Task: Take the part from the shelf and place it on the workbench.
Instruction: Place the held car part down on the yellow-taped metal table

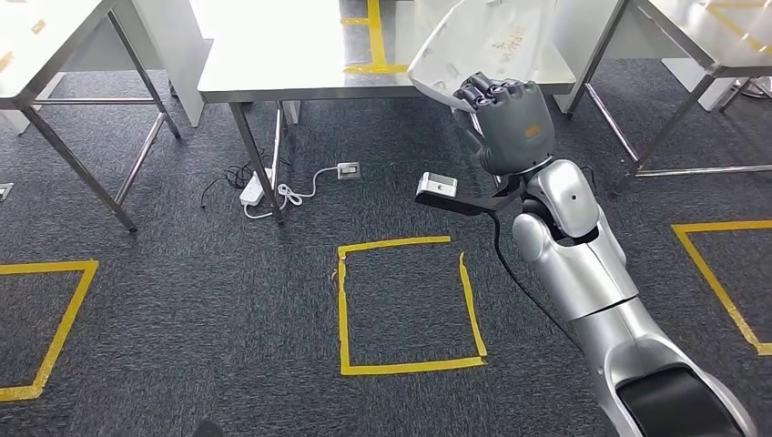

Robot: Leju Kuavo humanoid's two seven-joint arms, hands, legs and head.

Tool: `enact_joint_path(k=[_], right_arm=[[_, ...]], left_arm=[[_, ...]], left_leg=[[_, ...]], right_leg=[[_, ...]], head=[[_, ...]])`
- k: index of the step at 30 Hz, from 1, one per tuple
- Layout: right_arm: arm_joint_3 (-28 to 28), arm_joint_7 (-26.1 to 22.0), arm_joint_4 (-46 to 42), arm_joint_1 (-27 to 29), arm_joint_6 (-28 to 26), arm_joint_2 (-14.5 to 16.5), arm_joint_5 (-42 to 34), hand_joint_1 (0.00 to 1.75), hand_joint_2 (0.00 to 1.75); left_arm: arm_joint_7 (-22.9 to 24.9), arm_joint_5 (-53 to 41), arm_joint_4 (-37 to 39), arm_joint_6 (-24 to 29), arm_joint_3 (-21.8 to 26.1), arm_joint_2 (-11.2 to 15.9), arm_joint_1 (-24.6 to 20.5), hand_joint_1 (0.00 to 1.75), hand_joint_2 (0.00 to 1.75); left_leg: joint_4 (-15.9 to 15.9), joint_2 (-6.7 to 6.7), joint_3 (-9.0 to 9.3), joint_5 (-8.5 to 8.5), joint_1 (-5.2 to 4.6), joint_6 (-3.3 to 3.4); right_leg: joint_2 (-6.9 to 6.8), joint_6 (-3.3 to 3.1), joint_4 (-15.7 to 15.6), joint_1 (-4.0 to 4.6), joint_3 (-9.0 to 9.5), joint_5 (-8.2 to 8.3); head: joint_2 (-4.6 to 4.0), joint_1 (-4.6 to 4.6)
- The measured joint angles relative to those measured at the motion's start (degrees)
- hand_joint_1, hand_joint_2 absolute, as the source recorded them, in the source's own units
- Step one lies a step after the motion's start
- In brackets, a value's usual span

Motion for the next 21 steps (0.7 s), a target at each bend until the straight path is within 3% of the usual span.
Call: enact_joint_path(k=[1, 2, 4, 5, 6, 8, 9, 11, 13, 15, 16, 17, 19, 20, 21], right_arm=[[0.0, 0.0, 0.1, 0.0, 0.1, 0.0, 0.0, 1.75, 1.75], [0.0, 0.0, 0.1, 0.0, 0.2, 0.0, 0.0, 1.75, 1.75], [0.1, 0.0, 0.2, -0.1, 0.5, 0.0, 0.0, 1.75, 1.75], [0.2, 0.0, 0.3, -0.1, 0.6, 0.0, 0.0, 1.75, 1.75], [0.2, 0.0, 0.3, -0.2, 0.7, 0.0, -0.1, 1.75, 1.75], [0.3, 0.0, 0.3, -0.6, 0.7, 0.1, -0.2, 1.75, 1.75], [0.3, 0.0, 0.3, -0.8, 0.7, 0.2, -0.2, 1.75, 1.75], [0.3, 0.0, 0.3, -1.1, 0.6, 0.4, -0.2, 1.75, 1.75], [0.5, 0.0, 0.3, -1.0, 0.7, 0.5, -0.1, 1.75, 1.75], [0.6, 0.0, 0.4, -0.9, 0.8, 0.5, -0.1, 1.75, 1.75], [0.6, 0.0, 0.5, -0.9, 0.9, 0.6, -0.2, 1.75, 1.75], [0.7, 0.0, 0.6, -0.9, 1.0, 0.7, -0.2, 1.75, 1.75], [0.8, -0.1, 0.9, -1.0, 1.3, 1.1, -0.2, 1.75, 1.75], [0.9, -0.1, 1.1, -1.1, 1.4, 1.2, -0.1, 1.75, 1.75], [1.0, -0.1, 1.2, -1.3, 1.5, 1.4, -0.1, 1.75, 1.75]], left_arm=[[0.0, 0.0, 0.0, 0.0, 0.0, 0.0, 0.0, 0.0, 1.75], [0.1, 0.0, 0.0, 0.0, 0.0, -0.1, 0.0, 0.0, 1.75], [0.1, 0.0, 0.1, 0.0, 0.0, -0.4, -0.1, 0.0, 1.75], [0.2, 0.0, 0.1, 0.0, 0.0, -0.5, -0.1, 0.0, 1.75], [0.2, 0.0, 0.1, 0.0, 0.0, -0.5, -0.2, 0.0, 1.75], [0.2, 0.0, 0.0, 0.0, 0.0, -0.4, -0.3, 0.0, 1.75], [0.1, 0.0, -0.1, 0.0, 0.0, -0.4, -0.3, 0.0, 1.75], [0.1, -0.1, -0.1, 0.0, 0.0, -0.4, -0.5, 0.0, 1.75], [0.2, -0.1, -0.1, 0.1, 0.0, -0.3, -0.5, 0.0, 1.75], [0.3, -0.1, -0.1, 0.1, 0.0, -0.2, -0.3, 0.0, 1.75], [0.3, -0.1, -0.1, 0.1, 0.0, -0.2, -0.2, 0.0, 1.75], [0.3, 0.0, -0.1, 0.1, 0.0, -0.2, -0.1, 0.0, 1.75], [0.3, 0.1, 0.0, 0.2, 0.0, -0.1, 0.2, 0.0, 1.75], [0.3, 0.2, 0.0, 0.2, 0.0, -0.1, 0.3, 0.0, 1.75], [0.3, 0.3, 0.1, 0.3, 0.0, 0.0, 0.3, 0.0, 1.75]], left_leg=[[0.0, -0.15, 1.07, -0.79, -0.28, 0.06], [-0.1, -0.27, 1.99, -1.6, -0.5, 0.09], [0.0, -0.48, 3.71, -3.2, -0.89, -0.08], [-0.1, -0.57, 4.31, -3.87, -0.96, -0.25], [-0.1, -0.65, 4.96, -4.2, -1.02, -0.53], [0.5, -0.68, 5.49, -4.18, -1.08, -1.09], [2.3, -0.58, 4.88, -3.67, -1.11, -1.41], [8.5, -0.31, 1.04, -3.5, -0.93, -2.13], [14.2, -0.1, -4.08, -6.39, -0.55, -2.81], [14.7, 0.05, -7.31, -9.69, -0.24, -3.14], [12.7, 0.14, -7.82, -9.43, -0.11, -3.2], [9.5, 0.27, -7.77, -7.13, 0.0, -3.24], [2.3, 0.66, -7.34, 1.43, 0.08, -3.07], [0.1, 0.79, -7.03, 4.79, 0.03, -2.82], [-1.1, 0.84, -6.83, 6.6, 0.02, -2.5]], right_leg=[[0.02, -0.53, -2.5, 0.31, -0.07, 1.07], [0.03, -1.25, -6.1, 0.69, 0.45, 3.8], [0.35, -2.57, -13.0, 1.56, 1.64, 10.87], [0.52, -2.91, -14.9, 1.85, 2.2, 13.12], [0.7, -3.09, -15.9, 2.02, 2.66, 13.97], [0.78, -3.42, -16.4, 1.84, 4.27, 13.43], [0.76, -3.72, -16.6, 1.65, 5.18, 13.06], [0.69, -4.04, -16.9, 1.28, 7.05, 11.99], [0.69, -4.02, -16.9, 1.03, 8.68, 10.5], [0.75, -3.79, -16.9, 0.76, 10.62, 8.79], [0.77, -3.65, -16.9, 0.62, 11.75, 7.87], [0.77, -3.46, -16.9, 0.5, 12.85, 6.89], [0.84, -2.94, -16.8, 0.48, 14.65, 4.98], [0.9, -2.57, -16.9, 0.53, 15.19, 4.1], [0.96, -2.16, -16.8, 0.63, 15.75, 3.63]], head=[[0.0, 0.03], [0.0, 0.04], [0.0, -0.02], [0.0, -0.02], [0.0, -0.03], [0.0, 0.01], [0.0, -0.09], [0.0, -0.27], [0.0, -0.36], [0.0, -0.37], [0.0, -0.37], [0.0, -0.37], [0.0, -0.48], [0.0, -0.51], [0.0, -0.52]])
